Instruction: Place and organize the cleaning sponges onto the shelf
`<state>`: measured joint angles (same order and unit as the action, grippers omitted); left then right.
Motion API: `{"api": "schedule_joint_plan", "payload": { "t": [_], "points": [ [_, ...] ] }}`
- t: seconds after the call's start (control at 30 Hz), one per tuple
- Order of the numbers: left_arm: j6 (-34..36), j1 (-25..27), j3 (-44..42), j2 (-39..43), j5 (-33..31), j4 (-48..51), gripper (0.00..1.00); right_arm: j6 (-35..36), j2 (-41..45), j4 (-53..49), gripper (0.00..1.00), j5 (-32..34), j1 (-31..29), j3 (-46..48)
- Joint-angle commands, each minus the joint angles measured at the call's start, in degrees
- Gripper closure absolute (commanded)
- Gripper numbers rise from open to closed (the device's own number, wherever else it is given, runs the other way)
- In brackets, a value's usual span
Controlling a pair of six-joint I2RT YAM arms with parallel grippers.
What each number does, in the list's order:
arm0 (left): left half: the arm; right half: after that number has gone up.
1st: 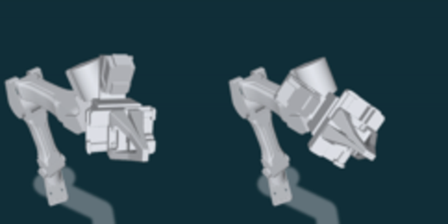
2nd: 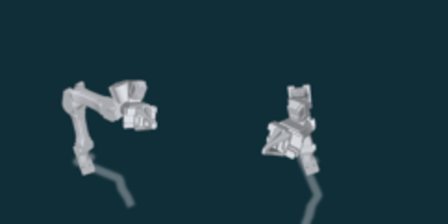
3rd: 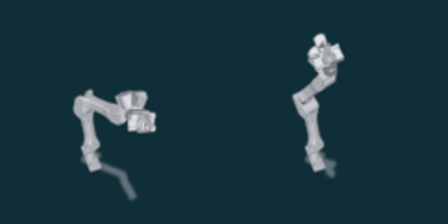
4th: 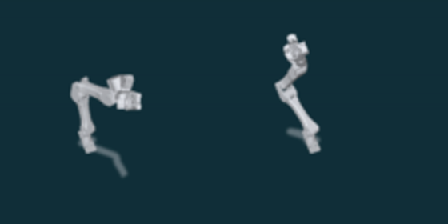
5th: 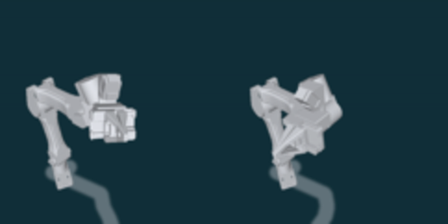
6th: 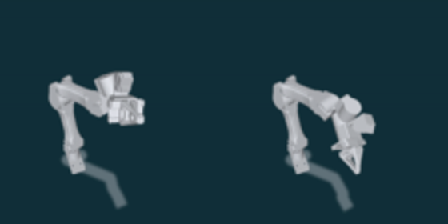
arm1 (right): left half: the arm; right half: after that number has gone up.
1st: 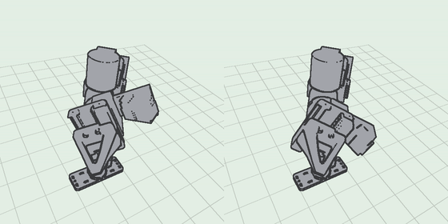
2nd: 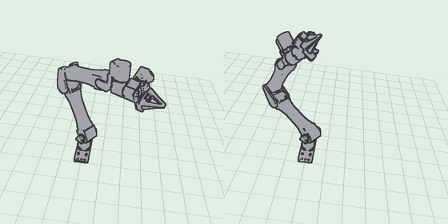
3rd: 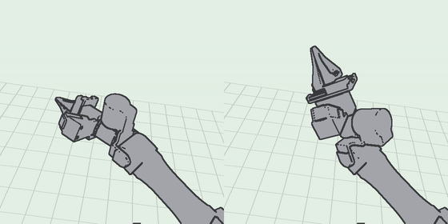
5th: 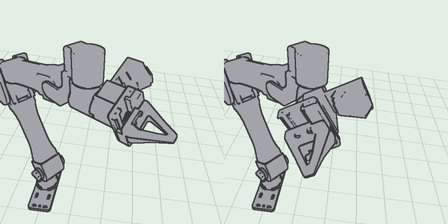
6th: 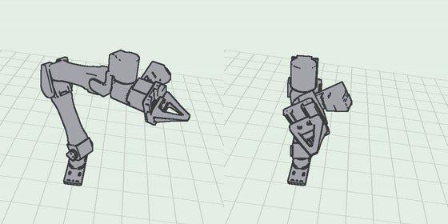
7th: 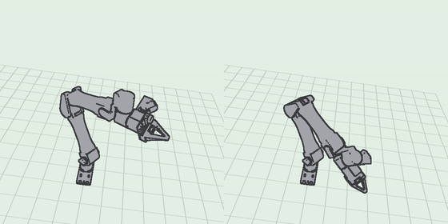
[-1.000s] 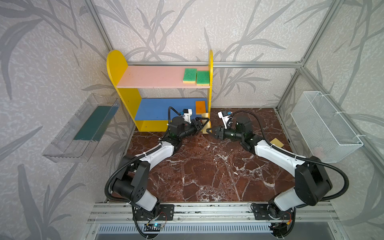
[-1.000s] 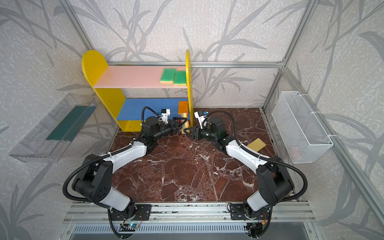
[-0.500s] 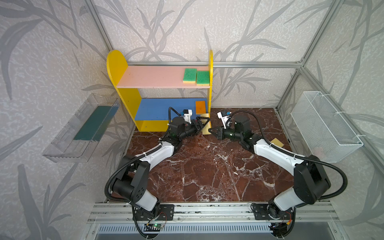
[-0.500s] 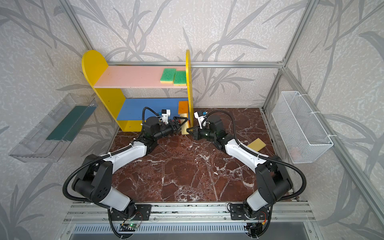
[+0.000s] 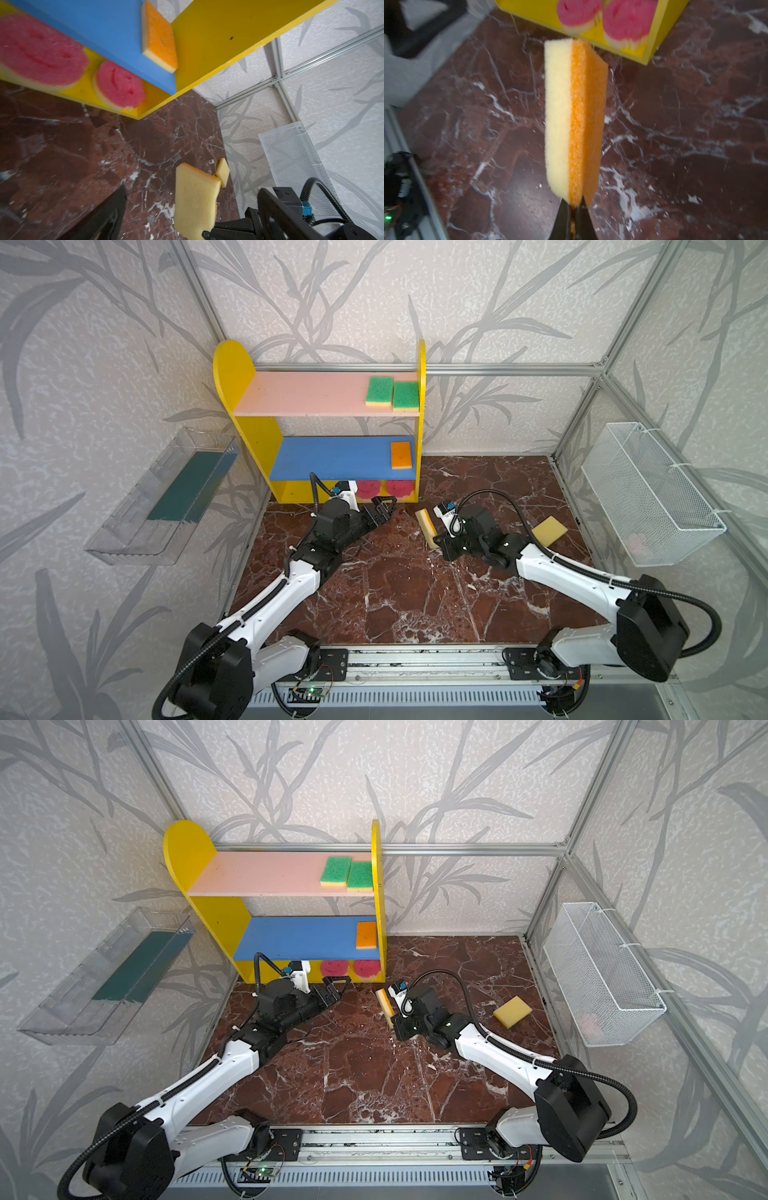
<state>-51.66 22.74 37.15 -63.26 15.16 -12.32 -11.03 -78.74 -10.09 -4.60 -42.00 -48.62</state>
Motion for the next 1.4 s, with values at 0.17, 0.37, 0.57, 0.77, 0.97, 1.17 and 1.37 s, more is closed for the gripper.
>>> {"api": "schedule_joint_plan", "payload": {
  "t": [0.17,0.37,0.57,0.77,0.97,1.17,1.37],
  "points": [
    [1.46,-0.35,-7.76,4.47,-5.19,4.46,0.02,3.71,-8.71,-9.56,0.74,17.02,-9.94,-2.96],
    [3.71,-0.33,-8.28,8.21,-6.82,9.22,0.02,1.91,-11.07,-6.6,0.28,5.75,-10.55,-4.28],
    [6.79,-0.26,-6.16,4.14,-2.89,10.0,0.09,-0.08,-8.52,-6.23,0.22,3.44,-10.34,-3.79],
    [11.61,1.03,-0.8,-3.78,0.64,15.21,0.35,-3.8,-3.95,-6.43,0.23,-2.62,-5.76,-0.17],
    [13.01,3.23,0.94,-8.35,-0.94,14.79,0.58,-7.16,1.79,-3.47,0.85,-11.34,-4.0,6.91],
    [13.34,3.53,1.53,-10.55,-2.63,14.42,0.63,-12.58,1.76,5.53,0.97,-17.72,-5.03,12.54],
    [13.71,3.46,0.61,-10.39,-3.46,15.35,0.54,-12.88,-2.78,7.26,0.98,-12.73,-8.57,10.6]
  ]
}}
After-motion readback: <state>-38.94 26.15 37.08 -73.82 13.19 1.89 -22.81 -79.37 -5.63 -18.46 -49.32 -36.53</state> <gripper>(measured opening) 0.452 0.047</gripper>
